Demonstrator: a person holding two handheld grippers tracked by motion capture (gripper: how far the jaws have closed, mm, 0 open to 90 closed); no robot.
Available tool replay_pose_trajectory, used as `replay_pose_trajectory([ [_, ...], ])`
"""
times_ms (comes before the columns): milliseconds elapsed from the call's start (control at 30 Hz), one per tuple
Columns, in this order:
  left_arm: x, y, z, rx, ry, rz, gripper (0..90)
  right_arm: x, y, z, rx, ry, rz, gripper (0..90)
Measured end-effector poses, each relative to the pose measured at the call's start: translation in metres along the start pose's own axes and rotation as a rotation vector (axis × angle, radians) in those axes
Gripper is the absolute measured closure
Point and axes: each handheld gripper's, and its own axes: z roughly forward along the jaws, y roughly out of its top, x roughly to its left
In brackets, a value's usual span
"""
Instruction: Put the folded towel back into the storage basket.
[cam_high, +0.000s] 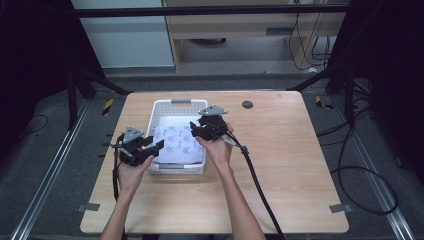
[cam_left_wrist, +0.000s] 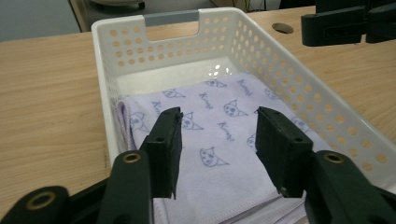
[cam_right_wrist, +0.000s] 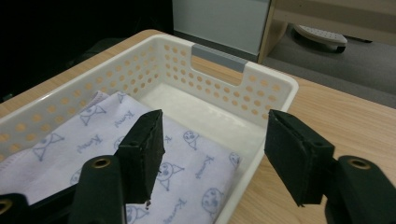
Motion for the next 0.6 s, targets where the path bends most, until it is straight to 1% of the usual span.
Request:
replay_pose_trajectory([
  [67,-0.002,0.0,-0.002,-0.005,-0.002,0.005,47.0,-0.002,-0.001,-0.009,-0.002,0.01,0.009,34.8],
  [200,-0.006,0.001,-0.007,-0.017,-0.008,0.018,43.5,-0.009,-0.006,-0.023,-0.025,0.015,0.007,31.4],
  [300,-0.009,0.001,-0.01,-0.03,-0.013,0.024,40.8,-0.013,-0.01,-0.035,-0.039,0.019,0.015,29.5],
  [333,-0.01,0.0,-0.011,-0.029,-0.014,0.026,40.1,-0.016,-0.012,-0.04,-0.046,0.023,0.012,28.9],
  [367,-0.011,0.0,-0.012,-0.03,-0.016,0.029,38.8,-0.017,-0.013,-0.044,-0.051,0.029,0.02,27.9],
  [433,-0.012,-0.002,-0.013,-0.027,-0.018,0.037,37.3,-0.021,-0.018,-0.052,-0.058,0.035,0.023,25.7],
  [600,-0.016,-0.008,-0.015,-0.014,-0.022,0.048,34.9,-0.028,-0.033,-0.07,-0.075,0.044,0.036,21.9],
])
